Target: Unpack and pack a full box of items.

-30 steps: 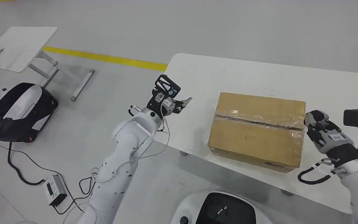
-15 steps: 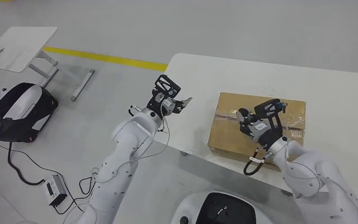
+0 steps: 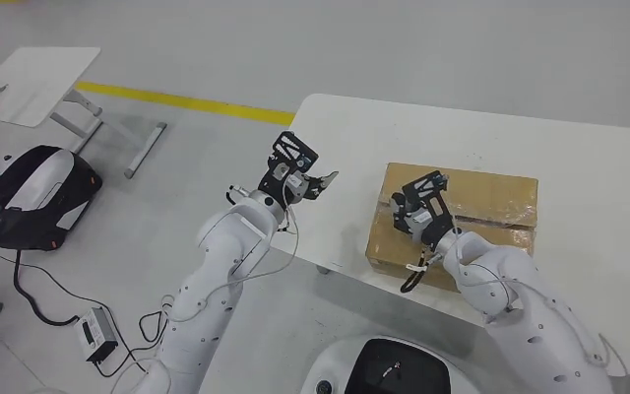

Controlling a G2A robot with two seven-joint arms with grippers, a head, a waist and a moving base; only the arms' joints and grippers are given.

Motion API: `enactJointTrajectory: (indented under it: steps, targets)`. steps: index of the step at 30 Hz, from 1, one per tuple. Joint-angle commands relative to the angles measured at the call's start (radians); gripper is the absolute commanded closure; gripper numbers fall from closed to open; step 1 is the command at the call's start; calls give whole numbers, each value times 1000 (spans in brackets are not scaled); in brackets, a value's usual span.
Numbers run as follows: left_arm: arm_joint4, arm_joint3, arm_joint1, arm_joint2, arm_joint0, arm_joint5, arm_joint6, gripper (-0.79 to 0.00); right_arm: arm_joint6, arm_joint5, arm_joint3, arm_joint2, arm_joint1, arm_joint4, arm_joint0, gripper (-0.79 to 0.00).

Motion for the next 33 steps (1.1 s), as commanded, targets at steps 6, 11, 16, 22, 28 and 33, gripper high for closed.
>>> enactJointTrajectory:
  steps: [6, 11, 16, 22, 28, 33]
  targets:
    - [0, 0, 0, 0, 0, 0, 0, -785, 28, 12, -78, 104, 26, -32, -87, 0]
    - [0, 0, 0, 0, 0, 0, 0, -785, 59, 26, -169, 210, 52, -47, -188, 0]
    - [0, 0, 0, 0, 0, 0, 0, -785, 74, 45, -253, 313, 72, -48, -289, 0]
    - [0, 0, 0, 0, 0, 0, 0, -785, 75, 68, -328, 425, 89, -32, -386, 0]
    - [0, 0, 0, 0, 0, 0, 0, -785, 49, 33, -460, 516, 99, 19, -460, 0]
    - [0, 0, 0, 0, 0, 0, 0, -785, 40, 29, -472, 496, 96, 23, -412, 0]
